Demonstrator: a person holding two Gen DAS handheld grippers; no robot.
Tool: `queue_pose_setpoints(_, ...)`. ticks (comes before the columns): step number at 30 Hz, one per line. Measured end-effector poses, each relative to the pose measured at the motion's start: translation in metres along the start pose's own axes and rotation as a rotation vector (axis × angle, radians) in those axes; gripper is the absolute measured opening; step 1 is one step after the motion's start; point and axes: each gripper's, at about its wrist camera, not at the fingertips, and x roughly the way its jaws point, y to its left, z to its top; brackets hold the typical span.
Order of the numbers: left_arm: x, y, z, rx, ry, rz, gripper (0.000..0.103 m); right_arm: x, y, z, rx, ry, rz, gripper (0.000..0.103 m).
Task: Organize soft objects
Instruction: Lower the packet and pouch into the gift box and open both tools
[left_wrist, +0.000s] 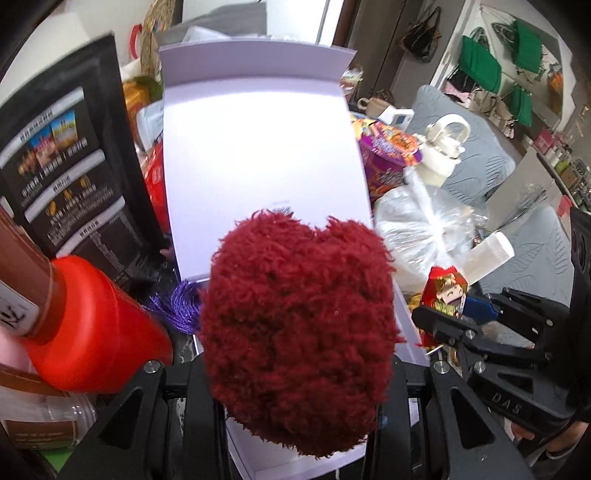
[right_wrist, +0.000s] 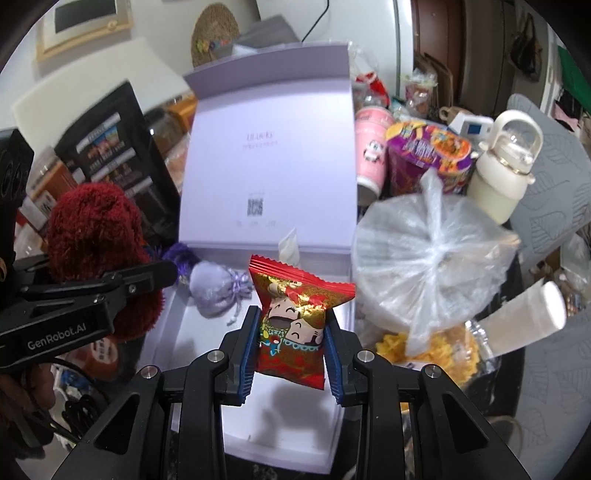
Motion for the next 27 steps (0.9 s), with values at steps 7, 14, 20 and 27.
queue_pose_setpoints(7, 0.031, 0.011, -0.013, -0.030, 0.058, 0.025, 0.034, 0.035, -0.001, -0.015, 0.027, 0.069, 0.008, 0.031)
queue_pose_setpoints(14, 0.059, 0.019, -0.032, -0.059, 0.137, 0.025, 0.034, 0.058, -0.003, -0.028, 0.041, 0.123, 0.004, 0.031)
queue_pose_setpoints(20, 0.075, 0.022, -0.042, -0.078, 0.178, 0.026, 0.034, 0.073, -0.004, -0.035, 0.028, 0.154, -0.008, 0.032)
queue_pose_setpoints(27, 0.092, 0.024, -0.048, -0.095, 0.219, 0.034, 0.034, 0.081, -0.007, -0.040, 0.029, 0.173, -0.003, 0.032)
